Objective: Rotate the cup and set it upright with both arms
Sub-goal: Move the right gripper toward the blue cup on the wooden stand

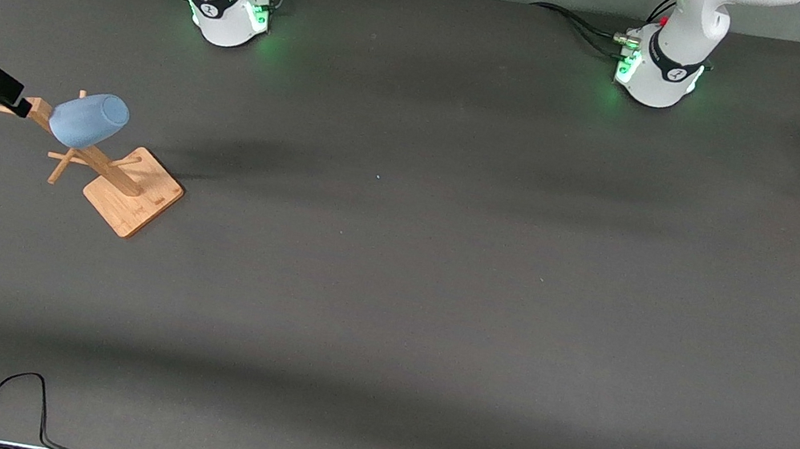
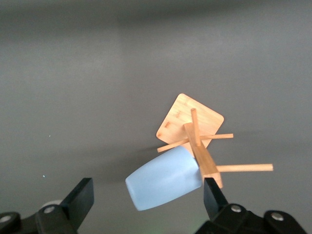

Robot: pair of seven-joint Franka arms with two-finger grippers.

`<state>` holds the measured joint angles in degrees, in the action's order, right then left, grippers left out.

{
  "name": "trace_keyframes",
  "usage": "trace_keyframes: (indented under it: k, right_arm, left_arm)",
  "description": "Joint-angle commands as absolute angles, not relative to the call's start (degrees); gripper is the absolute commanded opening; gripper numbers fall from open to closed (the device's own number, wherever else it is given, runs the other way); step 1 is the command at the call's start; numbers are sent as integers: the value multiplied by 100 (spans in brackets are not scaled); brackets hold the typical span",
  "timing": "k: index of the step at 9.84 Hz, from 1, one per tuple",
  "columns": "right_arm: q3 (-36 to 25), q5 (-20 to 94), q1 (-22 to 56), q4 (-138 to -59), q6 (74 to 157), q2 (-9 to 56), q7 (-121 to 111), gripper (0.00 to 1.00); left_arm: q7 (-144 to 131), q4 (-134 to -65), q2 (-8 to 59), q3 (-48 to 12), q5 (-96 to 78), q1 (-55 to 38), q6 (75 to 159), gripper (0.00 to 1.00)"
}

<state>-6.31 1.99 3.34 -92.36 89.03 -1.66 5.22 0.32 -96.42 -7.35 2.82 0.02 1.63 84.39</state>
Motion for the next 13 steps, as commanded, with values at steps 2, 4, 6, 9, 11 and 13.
trace_keyframes:
  k: [2, 4, 6, 9, 11, 13]
  right_arm:
    - [-659, 281, 571, -9711, 8886, -676, 965, 100]
    - [-650, 290, 598, -9799, 8886, -756, 1037, 100]
    - [-659, 308, 598, -10010, 8903, -931, 1438, 100]
    - [-729, 535, 571, -10055, 8895, -932, 2692, 100]
    - [-895, 841, 571, -10055, 8947, -870, 4203, 100]
    - [-967, 888, 571, -10072, 8947, -870, 5182, 100]
  left_arm:
    - [114, -9668, -782, 290, 97, 141, 8376, 100]
    - [254, -9694, -782, 290, 105, 149, 8376, 100]
    - [351, -9729, -791, 299, 105, 149, 8376, 100]
    - [483, -9756, -791, 316, 105, 158, 8376, 100]
    - [545, -9808, -800, 316, 105, 158, 8376, 100]
    - [650, -9817, -809, 325, 114, 158, 8367, 100]
